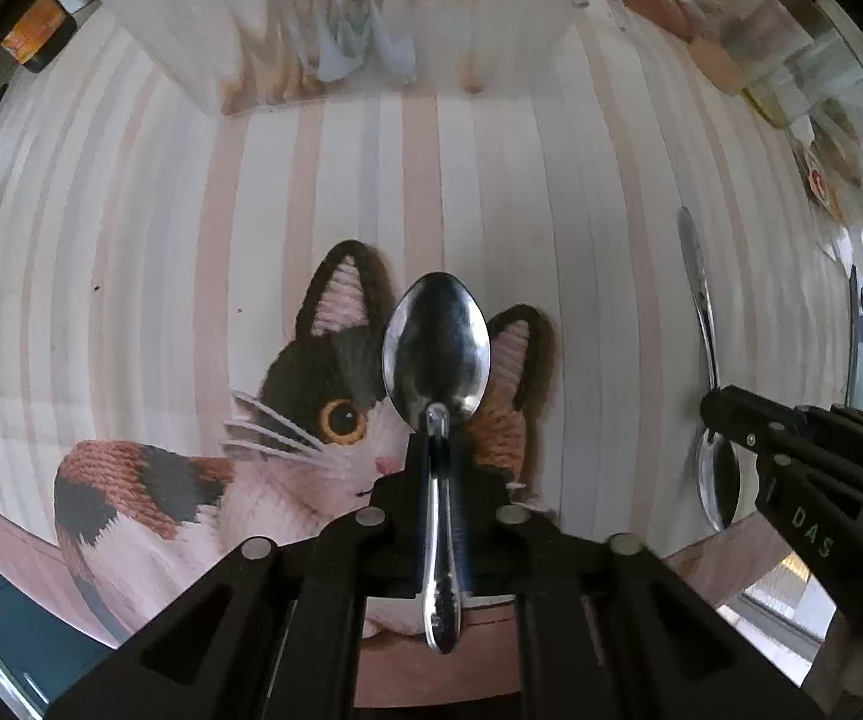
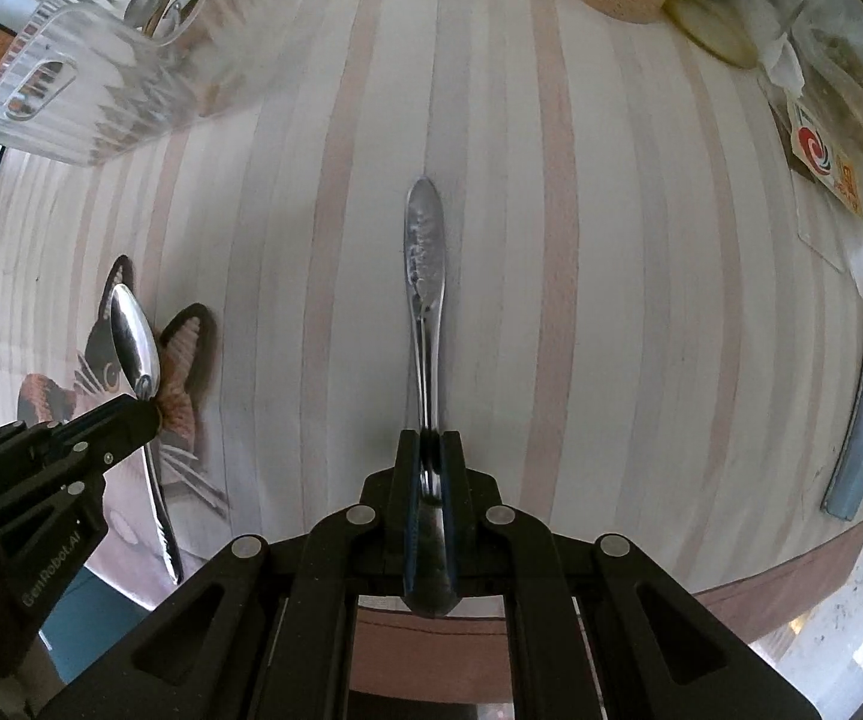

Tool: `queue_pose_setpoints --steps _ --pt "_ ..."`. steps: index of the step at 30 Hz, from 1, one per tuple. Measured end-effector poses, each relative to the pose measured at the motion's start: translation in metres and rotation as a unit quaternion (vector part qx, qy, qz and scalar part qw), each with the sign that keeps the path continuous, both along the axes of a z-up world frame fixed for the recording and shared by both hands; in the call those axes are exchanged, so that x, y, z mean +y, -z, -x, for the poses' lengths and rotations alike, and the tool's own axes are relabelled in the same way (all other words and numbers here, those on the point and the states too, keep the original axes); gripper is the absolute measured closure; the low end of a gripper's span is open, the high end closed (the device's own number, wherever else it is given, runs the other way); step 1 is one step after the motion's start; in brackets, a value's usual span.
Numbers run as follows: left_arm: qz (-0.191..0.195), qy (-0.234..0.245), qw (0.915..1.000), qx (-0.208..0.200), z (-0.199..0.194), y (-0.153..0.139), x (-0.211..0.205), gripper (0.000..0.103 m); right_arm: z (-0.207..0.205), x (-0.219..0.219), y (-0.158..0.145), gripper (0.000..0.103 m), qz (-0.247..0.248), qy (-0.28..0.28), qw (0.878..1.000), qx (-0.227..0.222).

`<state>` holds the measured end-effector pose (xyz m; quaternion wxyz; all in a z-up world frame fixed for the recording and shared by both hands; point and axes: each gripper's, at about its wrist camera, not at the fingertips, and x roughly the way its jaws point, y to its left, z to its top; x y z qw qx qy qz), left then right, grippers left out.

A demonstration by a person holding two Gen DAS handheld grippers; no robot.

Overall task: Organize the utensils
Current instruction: 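Lift both spoons and adjust the grip on them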

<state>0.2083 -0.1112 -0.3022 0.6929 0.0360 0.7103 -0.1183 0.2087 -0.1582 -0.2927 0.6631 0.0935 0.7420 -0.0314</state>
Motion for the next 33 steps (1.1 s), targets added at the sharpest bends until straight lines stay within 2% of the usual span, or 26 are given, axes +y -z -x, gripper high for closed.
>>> queue_pose_setpoints --steps 5,9,17,18,20,22,23,26,27,28,30,32,33 --pt "-0.010 0.002 0.9998 -0.018 0.007 -0.015 -0.006 0.100 -0.014 -0.002 -0.001 0.097 0.006 0.001 1.000 -0.008" --pt "-0.009 -0.010 0.9992 -0.037 0.006 -0.031 0.005 0.103 0.019 -0.012 -0.012 0.097 -0.012 0.029 0.999 -0.019" --pt "-0.005 -0.025 0.9985 -0.048 -0.004 -0.052 0.026 0.103 0.027 -0.023 -0.033 0.103 -0.040 0.055 0.997 -0.044" --pt "-0.001 -0.024 0.9988 -0.043 -0.005 -0.053 0.031 0.103 0.026 -0.024 -0.037 0.103 -0.041 0.055 0.997 -0.045" --pt "0.033 -0.035 0.9981 -0.037 -0.005 -0.049 0.039 0.102 0.024 -0.028 -0.040 0.103 -0.045 0.056 0.996 -0.045" --pt "0.052 -0.029 0.9979 -0.027 -0.004 -0.045 0.043 0.099 0.018 -0.030 -0.032 0.103 -0.051 0.057 0.996 -0.040" --pt "0.052 -0.020 0.9982 -0.021 -0.002 -0.042 0.043 0.093 0.018 -0.034 -0.033 0.103 -0.057 0.063 0.996 -0.039" --pt "0.038 0.015 0.9992 -0.005 0.000 -0.026 0.034 0.069 0.019 -0.047 -0.026 0.102 -0.074 0.092 0.993 -0.028" --pt "0.036 0.021 0.9991 -0.001 -0.003 -0.019 0.033 0.067 0.014 -0.053 -0.022 0.102 -0.076 0.097 0.992 -0.027" --pt "0.032 0.027 0.9991 0.003 -0.001 -0.015 0.029 0.067 0.015 -0.057 -0.024 0.102 -0.076 0.100 0.992 -0.025" --pt "0.016 0.046 0.9987 -0.015 0.003 -0.011 0.021 0.066 0.018 -0.065 -0.025 0.102 -0.072 0.103 0.992 -0.024" --pt "-0.003 0.059 0.9978 -0.029 0.005 -0.011 0.012 0.071 0.024 -0.074 -0.027 0.102 -0.069 0.105 0.992 -0.025" --pt "-0.016 0.065 0.9969 -0.040 0.006 -0.012 0.009 0.088 0.027 -0.082 -0.028 0.102 -0.067 0.107 0.992 -0.026"
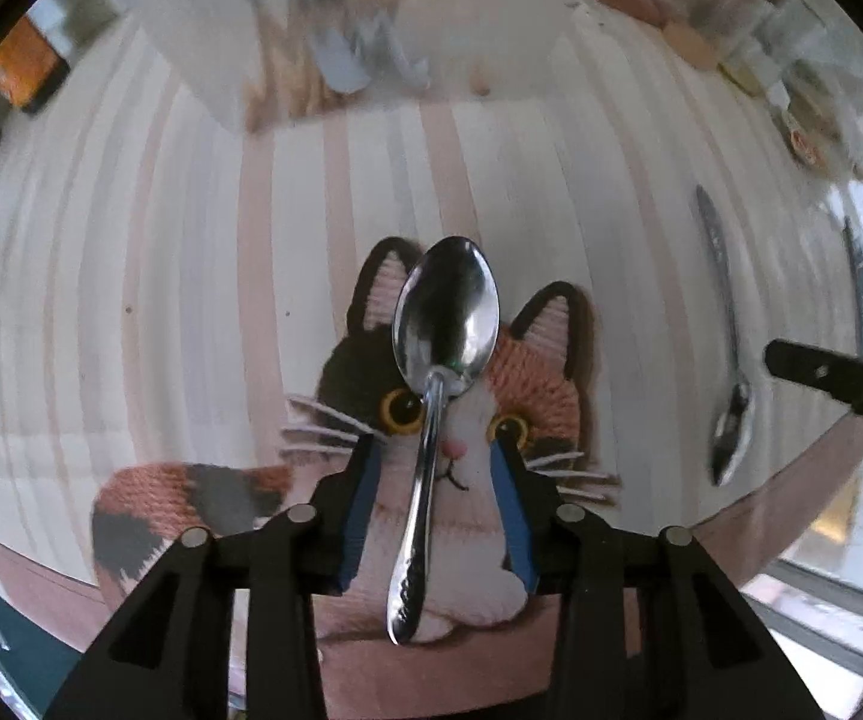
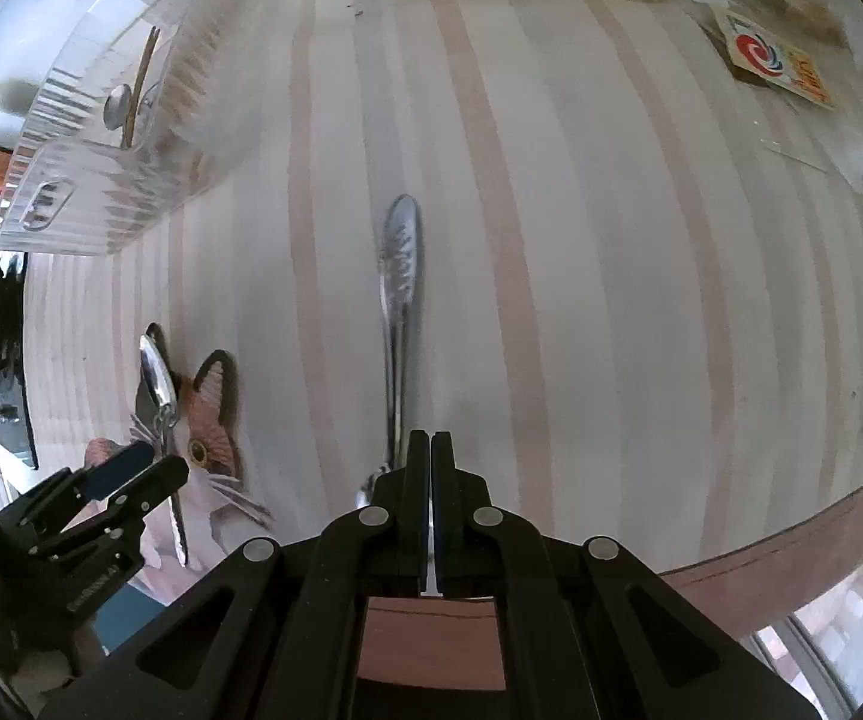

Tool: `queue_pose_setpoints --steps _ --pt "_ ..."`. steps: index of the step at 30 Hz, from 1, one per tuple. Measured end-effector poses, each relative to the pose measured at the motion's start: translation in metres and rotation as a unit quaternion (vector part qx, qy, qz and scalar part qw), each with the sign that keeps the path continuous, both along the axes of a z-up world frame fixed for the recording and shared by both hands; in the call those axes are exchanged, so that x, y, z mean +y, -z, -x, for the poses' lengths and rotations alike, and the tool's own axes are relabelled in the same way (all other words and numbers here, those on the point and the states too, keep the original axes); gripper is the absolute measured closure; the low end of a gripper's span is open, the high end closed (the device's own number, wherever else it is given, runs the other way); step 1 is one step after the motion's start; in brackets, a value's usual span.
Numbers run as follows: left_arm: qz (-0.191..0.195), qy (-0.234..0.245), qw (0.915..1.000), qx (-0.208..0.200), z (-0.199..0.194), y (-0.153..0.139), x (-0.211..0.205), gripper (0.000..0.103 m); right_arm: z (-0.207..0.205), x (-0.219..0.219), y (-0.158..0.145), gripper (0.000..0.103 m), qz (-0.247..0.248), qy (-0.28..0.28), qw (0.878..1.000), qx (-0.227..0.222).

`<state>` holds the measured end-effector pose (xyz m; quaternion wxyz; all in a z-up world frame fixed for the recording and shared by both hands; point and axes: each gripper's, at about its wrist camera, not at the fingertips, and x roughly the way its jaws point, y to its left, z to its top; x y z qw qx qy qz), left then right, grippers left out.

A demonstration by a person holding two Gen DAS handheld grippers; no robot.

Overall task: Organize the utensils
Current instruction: 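Lift both spoons and adjust the grip on them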

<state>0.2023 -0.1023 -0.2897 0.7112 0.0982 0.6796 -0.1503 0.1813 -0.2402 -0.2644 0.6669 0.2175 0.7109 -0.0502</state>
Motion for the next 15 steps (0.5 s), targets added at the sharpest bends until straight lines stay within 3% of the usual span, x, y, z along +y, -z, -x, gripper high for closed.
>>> queue_pose_setpoints --steps 1,9,13,15 --pt "-0.008 0.006 0.9999 -0.007 0.000 -0.001 -0.002 0.100 0.001 -0.003 0.000 0.102 0.002 0.004 1.000 -0.001" --pt "-0.005 -0.026 0.9996 -0.014 -0.004 -0.017 0.018 0.099 0.019 -0.035 -0.012 0.102 0.004 0.038 0.999 -0.013" --pt "-0.003 -0.036 0.9990 -0.027 -0.004 -0.036 0.029 0.099 0.022 -0.048 -0.011 0.089 -0.015 0.048 0.999 -0.012" --pt "-0.002 -0.040 0.9986 -0.035 -0.005 -0.044 0.028 0.099 0.021 -0.041 -0.006 0.087 -0.023 0.044 0.999 -0.009"
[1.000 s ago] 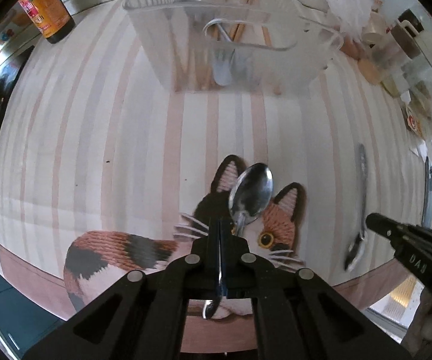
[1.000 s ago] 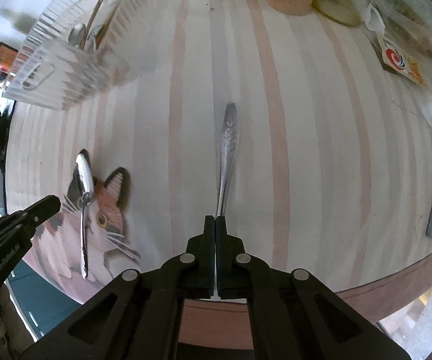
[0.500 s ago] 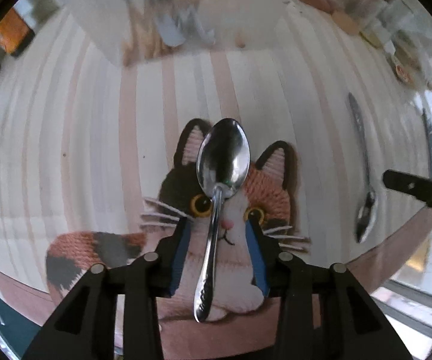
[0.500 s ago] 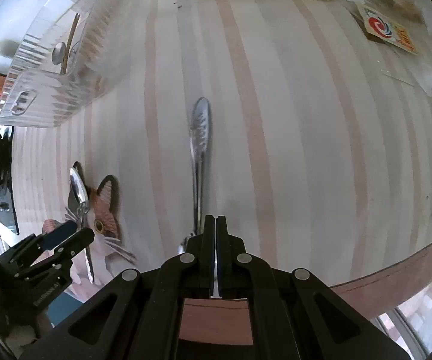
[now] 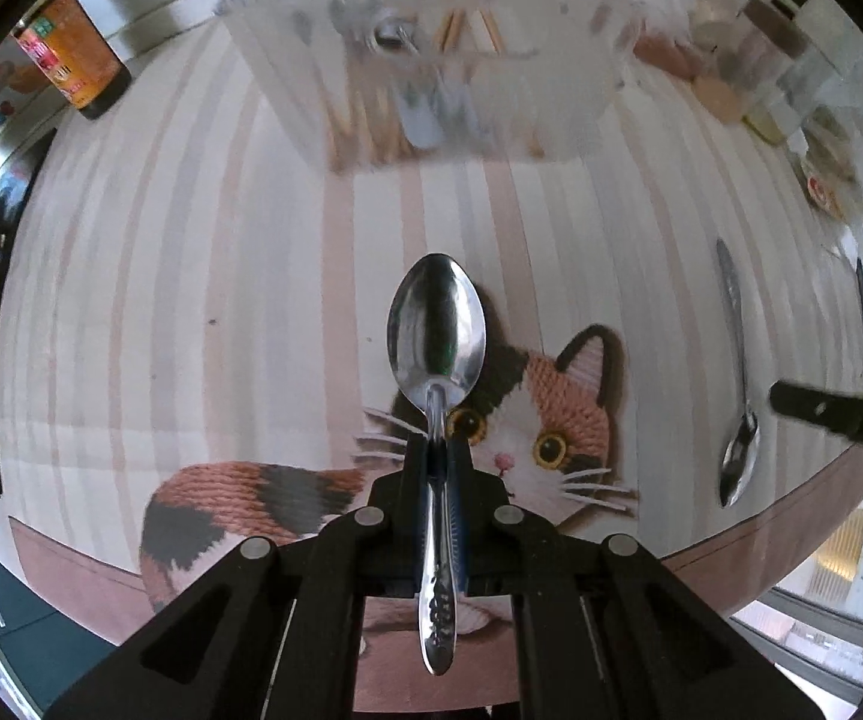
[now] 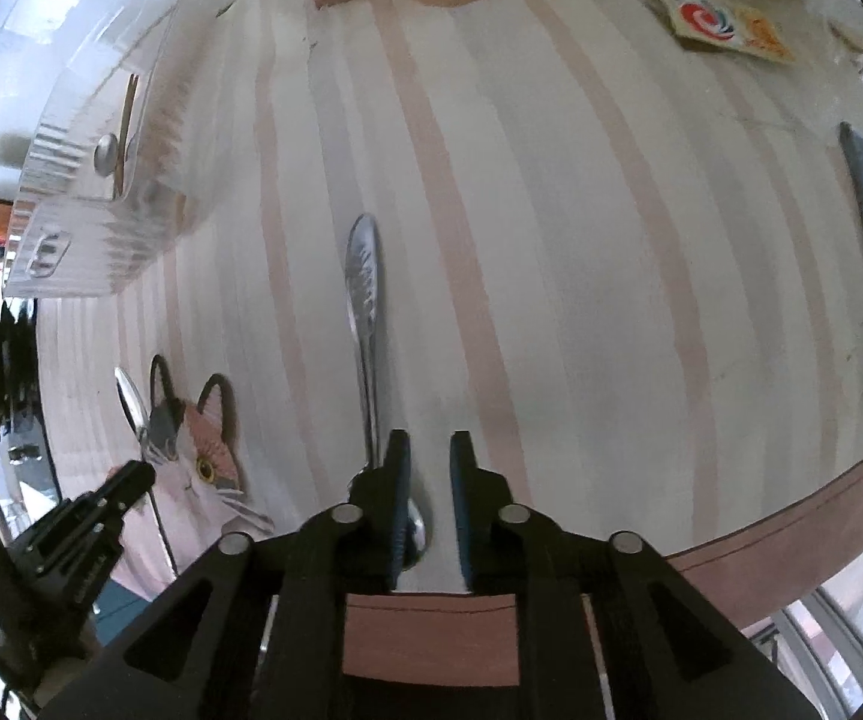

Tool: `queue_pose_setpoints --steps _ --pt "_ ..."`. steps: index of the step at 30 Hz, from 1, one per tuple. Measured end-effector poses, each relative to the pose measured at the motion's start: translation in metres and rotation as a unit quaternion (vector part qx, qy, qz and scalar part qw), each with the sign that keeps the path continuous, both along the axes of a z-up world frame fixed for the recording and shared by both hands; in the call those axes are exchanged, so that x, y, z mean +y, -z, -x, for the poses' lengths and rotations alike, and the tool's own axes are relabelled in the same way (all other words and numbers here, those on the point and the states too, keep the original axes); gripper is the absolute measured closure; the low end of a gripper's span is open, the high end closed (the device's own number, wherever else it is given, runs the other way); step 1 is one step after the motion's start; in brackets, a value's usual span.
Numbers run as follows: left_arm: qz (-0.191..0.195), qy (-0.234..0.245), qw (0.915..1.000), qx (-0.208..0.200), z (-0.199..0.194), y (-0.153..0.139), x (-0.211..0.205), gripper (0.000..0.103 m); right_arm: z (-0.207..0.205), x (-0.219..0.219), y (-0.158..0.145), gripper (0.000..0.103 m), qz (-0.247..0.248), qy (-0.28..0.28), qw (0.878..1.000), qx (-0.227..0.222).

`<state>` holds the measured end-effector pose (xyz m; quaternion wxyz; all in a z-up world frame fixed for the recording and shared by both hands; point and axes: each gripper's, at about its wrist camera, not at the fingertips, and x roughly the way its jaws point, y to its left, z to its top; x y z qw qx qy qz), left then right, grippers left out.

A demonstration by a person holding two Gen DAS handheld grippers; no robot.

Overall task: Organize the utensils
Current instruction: 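Lift both spoons and adjust the grip on them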

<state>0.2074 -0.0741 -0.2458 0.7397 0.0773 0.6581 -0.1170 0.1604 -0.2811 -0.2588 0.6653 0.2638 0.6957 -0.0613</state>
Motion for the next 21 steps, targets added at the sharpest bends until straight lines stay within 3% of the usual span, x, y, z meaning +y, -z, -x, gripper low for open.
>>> queue_pose_setpoints --steps 6,9,12,14,19,21 --pt "0.001 -0.011 0.9998 -0.016 -0.004 -0.018 0.008 0.103 -0.005 0.036 0.015 0.085 -0.012 -0.036 0.999 0.009" --pt "0.001 -0.016 0.9997 -0.018 0.000 -0.013 0.019 0.103 -0.012 0.055 0.015 0.095 0.041 -0.073 0.996 0.006" --pt "0.008 -0.024 0.9996 -0.015 -0.003 -0.012 0.019 0.103 -0.015 0.067 0.013 0.096 0.086 -0.101 0.991 0.004" --pt "0.033 -0.038 0.9987 -0.010 -0.001 -0.014 0.029 0.102 -0.014 0.070 0.012 0.097 0.094 -0.107 0.990 0.000" --pt "0.058 -0.048 0.9971 0.013 0.001 -0.011 0.054 0.098 -0.001 0.063 0.005 0.097 0.078 -0.089 0.993 -0.013" --pt "0.058 -0.033 0.9974 0.028 -0.001 -0.005 0.052 0.085 0.004 0.060 0.002 0.097 0.074 -0.084 0.994 -0.016"
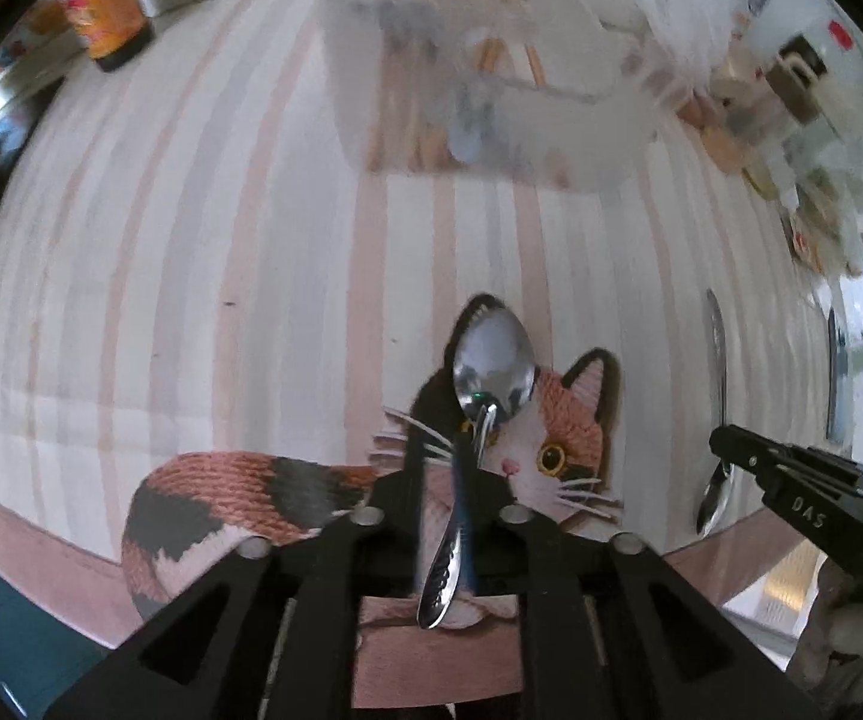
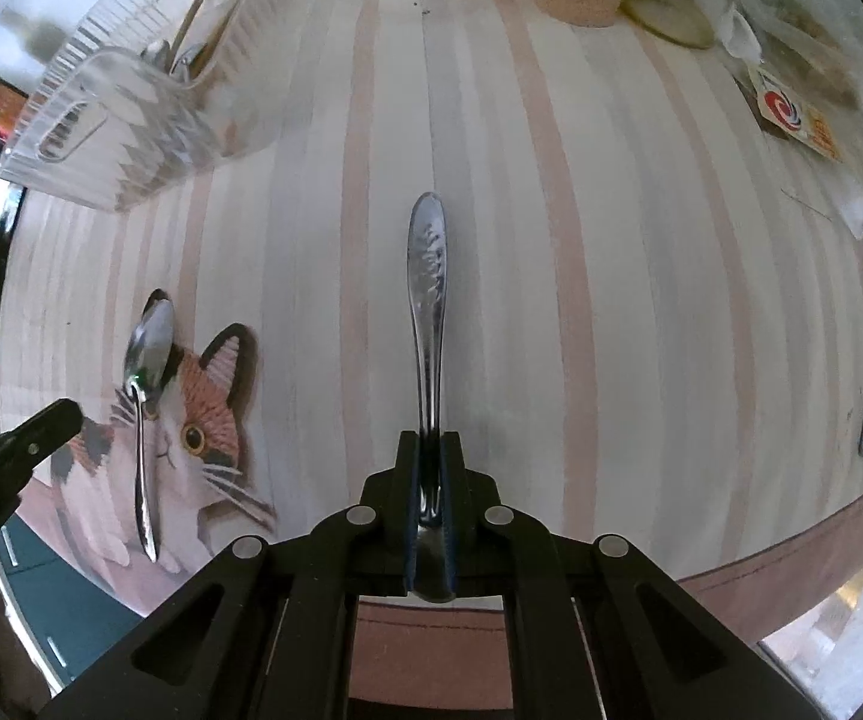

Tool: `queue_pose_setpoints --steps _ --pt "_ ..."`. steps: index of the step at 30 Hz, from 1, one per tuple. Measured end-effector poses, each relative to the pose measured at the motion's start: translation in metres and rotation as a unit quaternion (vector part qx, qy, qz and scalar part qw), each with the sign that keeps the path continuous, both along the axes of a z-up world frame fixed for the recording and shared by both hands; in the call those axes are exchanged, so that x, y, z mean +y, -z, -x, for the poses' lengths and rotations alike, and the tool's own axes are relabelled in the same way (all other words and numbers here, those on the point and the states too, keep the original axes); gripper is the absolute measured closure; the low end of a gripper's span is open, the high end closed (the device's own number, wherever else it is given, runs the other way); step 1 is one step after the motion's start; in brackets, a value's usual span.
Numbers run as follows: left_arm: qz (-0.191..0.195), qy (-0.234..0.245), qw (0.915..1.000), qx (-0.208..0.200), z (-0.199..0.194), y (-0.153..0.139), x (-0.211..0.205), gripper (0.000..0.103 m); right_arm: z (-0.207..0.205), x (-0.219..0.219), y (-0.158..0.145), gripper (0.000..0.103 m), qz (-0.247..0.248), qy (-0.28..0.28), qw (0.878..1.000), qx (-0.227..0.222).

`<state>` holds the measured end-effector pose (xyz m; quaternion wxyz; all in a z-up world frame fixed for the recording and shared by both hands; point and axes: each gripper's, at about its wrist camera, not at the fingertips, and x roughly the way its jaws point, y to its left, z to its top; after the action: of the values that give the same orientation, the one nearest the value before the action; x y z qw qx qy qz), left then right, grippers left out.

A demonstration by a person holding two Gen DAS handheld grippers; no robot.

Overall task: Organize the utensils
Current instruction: 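Lift both spoons and adjust the grip on them, then carry both spoons into the clear basket and open both tools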

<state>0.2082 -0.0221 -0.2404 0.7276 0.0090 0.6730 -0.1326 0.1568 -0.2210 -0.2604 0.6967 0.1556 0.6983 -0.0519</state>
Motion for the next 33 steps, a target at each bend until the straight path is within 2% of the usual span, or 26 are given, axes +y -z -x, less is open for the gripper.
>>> queue_pose_setpoints --steps 3,7,9,10,11,12,15,19,26,33 --pt "0.007 0.022 0.9997 0.009 0.000 0.008 -0.009 0.071 0.007 -0.006 0.003 0.097 -0.004 0.007 1.000 0.006" --pt "-0.013 0.044 0.9988 0.019 -0.002 0.023 -0.023 0.071 0.011 -0.011 0.004 0.097 -0.006 0.013 1.000 0.010" --pt "-0.034 0.057 0.9978 0.000 0.000 0.022 -0.029 0.072 0.012 -0.012 0.004 0.097 -0.006 0.013 1.000 0.010" --pt "-0.041 0.061 0.9973 -0.007 0.001 0.022 -0.032 0.077 0.012 -0.013 0.004 0.097 -0.005 0.013 1.000 0.010" --pt "-0.055 0.066 0.9962 -0.015 0.003 0.021 -0.033 0.091 0.013 -0.013 0.004 0.097 -0.003 0.014 1.000 0.011" --pt "-0.058 0.068 0.9958 -0.017 0.004 0.021 -0.033 0.099 0.013 -0.013 0.004 0.097 -0.003 0.014 1.000 0.011" --pt "-0.055 0.065 0.9962 -0.017 0.007 0.017 -0.028 0.101 0.001 0.004 0.009 0.097 0.000 0.019 1.000 0.006" --pt "-0.046 0.055 0.9971 -0.027 0.016 0.000 -0.016 0.102 0.006 0.003 0.001 0.097 -0.007 0.026 1.000 -0.006" --pt "-0.027 0.024 0.9977 -0.058 0.023 -0.047 0.008 0.102 0.007 -0.006 -0.019 0.097 -0.015 0.037 0.999 -0.026" --pt "-0.015 -0.010 0.9938 -0.110 0.023 -0.097 0.017 0.103 -0.001 -0.010 -0.055 0.097 -0.027 0.040 0.997 -0.062"
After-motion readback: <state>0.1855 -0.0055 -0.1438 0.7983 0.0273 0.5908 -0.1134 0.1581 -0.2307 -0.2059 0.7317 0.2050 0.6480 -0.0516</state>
